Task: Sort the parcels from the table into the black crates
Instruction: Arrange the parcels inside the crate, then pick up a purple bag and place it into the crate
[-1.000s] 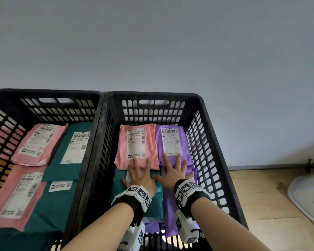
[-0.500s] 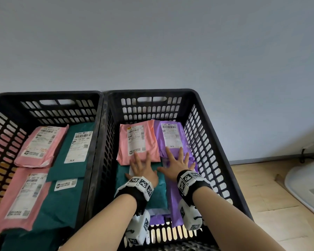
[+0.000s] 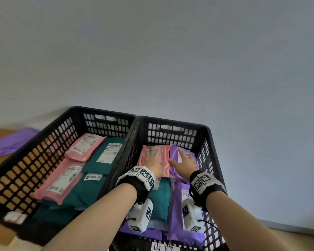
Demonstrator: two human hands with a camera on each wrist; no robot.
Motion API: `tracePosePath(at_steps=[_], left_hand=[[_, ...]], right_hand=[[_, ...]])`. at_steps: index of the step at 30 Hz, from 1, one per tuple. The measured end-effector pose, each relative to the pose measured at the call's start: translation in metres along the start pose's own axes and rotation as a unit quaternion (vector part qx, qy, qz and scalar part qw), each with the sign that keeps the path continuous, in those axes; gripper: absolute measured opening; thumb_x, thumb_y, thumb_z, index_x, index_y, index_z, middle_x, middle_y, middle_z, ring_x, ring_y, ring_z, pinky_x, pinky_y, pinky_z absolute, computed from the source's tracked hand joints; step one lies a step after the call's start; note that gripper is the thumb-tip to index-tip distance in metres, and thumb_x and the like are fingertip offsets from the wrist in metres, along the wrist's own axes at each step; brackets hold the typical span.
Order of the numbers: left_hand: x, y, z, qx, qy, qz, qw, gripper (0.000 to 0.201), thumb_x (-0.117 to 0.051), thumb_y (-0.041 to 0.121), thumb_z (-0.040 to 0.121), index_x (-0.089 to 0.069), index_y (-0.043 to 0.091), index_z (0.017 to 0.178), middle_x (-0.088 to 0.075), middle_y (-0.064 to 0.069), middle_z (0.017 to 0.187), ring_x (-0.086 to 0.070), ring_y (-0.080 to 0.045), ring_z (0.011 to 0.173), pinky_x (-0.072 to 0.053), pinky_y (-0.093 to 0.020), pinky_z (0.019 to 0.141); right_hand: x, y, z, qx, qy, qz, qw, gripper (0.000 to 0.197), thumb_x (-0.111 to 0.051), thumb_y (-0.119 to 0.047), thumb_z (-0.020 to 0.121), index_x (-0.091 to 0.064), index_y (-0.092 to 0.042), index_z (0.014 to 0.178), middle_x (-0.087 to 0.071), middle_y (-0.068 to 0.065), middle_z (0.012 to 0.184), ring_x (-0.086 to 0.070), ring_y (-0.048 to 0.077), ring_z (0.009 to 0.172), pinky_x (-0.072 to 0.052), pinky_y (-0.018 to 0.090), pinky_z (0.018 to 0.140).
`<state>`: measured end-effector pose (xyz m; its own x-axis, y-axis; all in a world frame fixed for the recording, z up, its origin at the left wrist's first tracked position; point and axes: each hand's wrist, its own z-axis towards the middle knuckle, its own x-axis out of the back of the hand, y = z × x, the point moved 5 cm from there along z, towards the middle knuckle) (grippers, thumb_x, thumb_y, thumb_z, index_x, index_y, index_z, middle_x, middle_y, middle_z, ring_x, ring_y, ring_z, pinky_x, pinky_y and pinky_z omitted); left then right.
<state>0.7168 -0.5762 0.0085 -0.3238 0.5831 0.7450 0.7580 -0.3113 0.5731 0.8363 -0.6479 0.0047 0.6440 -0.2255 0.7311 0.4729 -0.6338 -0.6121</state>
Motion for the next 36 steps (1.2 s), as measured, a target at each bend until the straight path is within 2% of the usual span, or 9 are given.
tracePosePath(at_steps=[9,14,17,19,22,24,27,34,36], left_hand=[[0.083,0.005,-0.072,-0.023,0.137,-0.065,0.988,0.058,-0.038,0.03,0.101,-0.011,0.027,0.152,0.01,-0.012,0.158,-0.003,-0.032,0.146,-0.012,-0.043,0.119],[0.131,-0.022,-0.116,-0.034,0.195,-0.094,0.976,0.057,-0.038,0.029,0.101,-0.012,0.027,0.152,0.011,-0.011,0.158,-0.004,-0.029,0.147,-0.013,-0.04,0.119],[0.156,-0.046,-0.142,-0.03,0.231,-0.1,0.967,0.056,-0.039,0.027,0.101,-0.015,0.026,0.152,0.008,-0.007,0.159,-0.016,-0.027,0.145,-0.023,-0.033,0.116],[0.171,-0.068,-0.157,-0.02,0.253,-0.099,0.962,0.055,-0.039,0.025,0.101,-0.016,0.024,0.152,0.003,-0.007,0.159,-0.025,-0.024,0.142,-0.027,-0.024,0.108],[0.199,-0.107,-0.178,-0.006,0.3,-0.088,0.95,0.053,-0.039,0.025,0.1,-0.02,0.022,0.15,-0.01,-0.011,0.158,-0.027,-0.025,0.141,-0.025,-0.033,0.114],[0.217,-0.139,-0.19,0.009,0.313,-0.092,0.945,0.053,-0.039,0.024,0.101,-0.02,0.019,0.15,-0.011,-0.013,0.158,-0.023,-0.027,0.142,-0.022,-0.038,0.117],[0.246,-0.194,-0.2,0.029,0.33,-0.099,0.938,0.054,-0.038,0.025,0.101,-0.018,0.02,0.151,-0.004,-0.015,0.158,-0.01,-0.027,0.146,-0.014,-0.033,0.117],[0.312,-0.327,-0.215,0.048,0.327,-0.094,0.939,0.052,-0.037,0.025,0.101,-0.02,0.016,0.15,-0.011,-0.014,0.158,-0.01,-0.025,0.146,-0.016,-0.031,0.115],[0.325,-0.364,-0.22,0.056,0.313,-0.092,0.944,0.053,-0.038,0.025,0.101,-0.02,0.016,0.15,-0.011,-0.014,0.158,-0.009,-0.025,0.146,-0.016,-0.031,0.115]], right_hand=[[0.014,-0.077,-0.044,0.124,-0.003,0.127,0.984,0.068,-0.059,-0.038,0.091,-0.028,-0.018,0.148,-0.034,0.013,0.151,-0.033,0.027,0.138,-0.03,0.042,0.113],[0.005,-0.14,-0.067,0.189,-0.027,0.166,0.967,0.062,-0.056,-0.032,0.094,-0.031,-0.013,0.148,-0.034,0.011,0.151,-0.034,0.026,0.138,-0.031,0.036,0.112],[-0.012,-0.18,-0.084,0.214,-0.048,0.183,0.958,0.059,-0.055,-0.03,0.095,-0.032,-0.012,0.147,-0.037,0.012,0.149,-0.038,0.026,0.135,-0.034,0.034,0.107],[-0.029,-0.206,-0.096,0.231,-0.057,0.185,0.954,0.057,-0.055,-0.027,0.095,-0.034,-0.01,0.146,-0.038,0.011,0.149,-0.037,0.026,0.136,-0.032,0.034,0.109],[-0.061,-0.245,-0.112,0.259,-0.068,0.177,0.947,0.055,-0.056,-0.024,0.095,-0.037,-0.007,0.144,-0.04,0.012,0.148,-0.037,0.025,0.136,-0.029,0.033,0.11],[-0.083,-0.271,-0.123,0.268,-0.079,0.178,0.943,0.055,-0.056,-0.023,0.095,-0.037,-0.006,0.144,-0.04,0.012,0.148,-0.037,0.025,0.137,-0.029,0.033,0.111],[-0.12,-0.311,-0.134,0.273,-0.092,0.177,0.941,0.055,-0.056,-0.023,0.095,-0.037,-0.008,0.144,-0.04,0.01,0.148,-0.037,0.024,0.137,-0.029,0.033,0.113],[-0.217,-0.39,-0.152,0.234,-0.105,0.176,0.95,0.052,-0.053,-0.017,0.096,-0.037,-0.005,0.143,-0.049,0.014,0.136,-0.051,0.024,0.12,-0.037,0.021,0.087],[-0.245,-0.407,-0.159,0.215,-0.107,0.176,0.955,0.051,-0.053,-0.016,0.094,-0.039,-0.004,0.142,-0.051,0.013,0.132,-0.051,0.025,0.12,-0.038,0.022,0.09]])
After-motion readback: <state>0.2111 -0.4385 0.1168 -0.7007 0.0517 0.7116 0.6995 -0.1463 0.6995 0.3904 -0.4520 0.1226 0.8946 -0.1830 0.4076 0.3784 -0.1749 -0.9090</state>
